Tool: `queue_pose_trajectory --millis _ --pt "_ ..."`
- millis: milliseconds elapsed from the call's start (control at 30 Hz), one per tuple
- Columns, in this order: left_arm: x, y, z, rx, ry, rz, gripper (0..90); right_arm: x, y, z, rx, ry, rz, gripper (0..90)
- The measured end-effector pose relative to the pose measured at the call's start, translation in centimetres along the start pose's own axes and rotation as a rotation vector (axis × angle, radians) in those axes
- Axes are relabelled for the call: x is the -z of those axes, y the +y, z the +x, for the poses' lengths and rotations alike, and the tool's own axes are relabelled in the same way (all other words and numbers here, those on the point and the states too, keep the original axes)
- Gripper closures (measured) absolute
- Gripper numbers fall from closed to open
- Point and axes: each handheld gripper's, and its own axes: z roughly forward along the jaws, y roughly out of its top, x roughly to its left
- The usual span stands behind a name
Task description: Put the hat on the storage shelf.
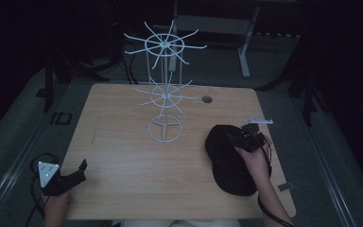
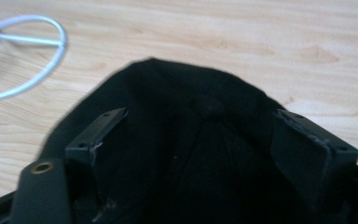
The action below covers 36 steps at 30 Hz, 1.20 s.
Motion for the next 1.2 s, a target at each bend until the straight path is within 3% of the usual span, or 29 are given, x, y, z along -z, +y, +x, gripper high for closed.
queue_pose_trajectory --millis 100,133,200,333,400,633,900,1200 --pt "0.0 0.0 0.0 0.000 0.000 0.002 1.4 -0.6 -0.2 0.0 0.001 -0.005 0.023 24.0" --pt "0.0 0.0 0.0 0.001 -0.001 0.002 1.5 -0.9 -0.4 0.0 0.016 -0.021 0.040 35.2" --pt "0.0 0.0 0.0 0.002 -0.005 0.004 1.4 -1.1 -0.6 0.1 0.052 -0.043 0.052 44.7" --pt "0.0 0.0 0.0 0.002 -0.004 0.004 1.5 -1.1 -1.0 0.2 0.075 -0.031 0.065 71.7" --pt "0.0 0.0 0.0 0.001 -0.003 0.006 1.4 -0.9 -1.0 0.2 0.076 -0.018 0.057 79.7" --pt "0.0 0.0 0.0 0.003 -0.002 0.006 1.5 -0.1 -1.1 0.5 0.108 -0.017 0.016 83.0" --pt "0.0 0.0 0.1 0.006 -0.003 0.004 1.5 1.9 -0.3 0.5 0.112 -0.014 -0.054 83.1" --pt "0.0 0.0 0.1 0.005 -0.003 0.004 1.4 4.2 -0.1 0.8 0.151 -0.009 -0.129 83.1"
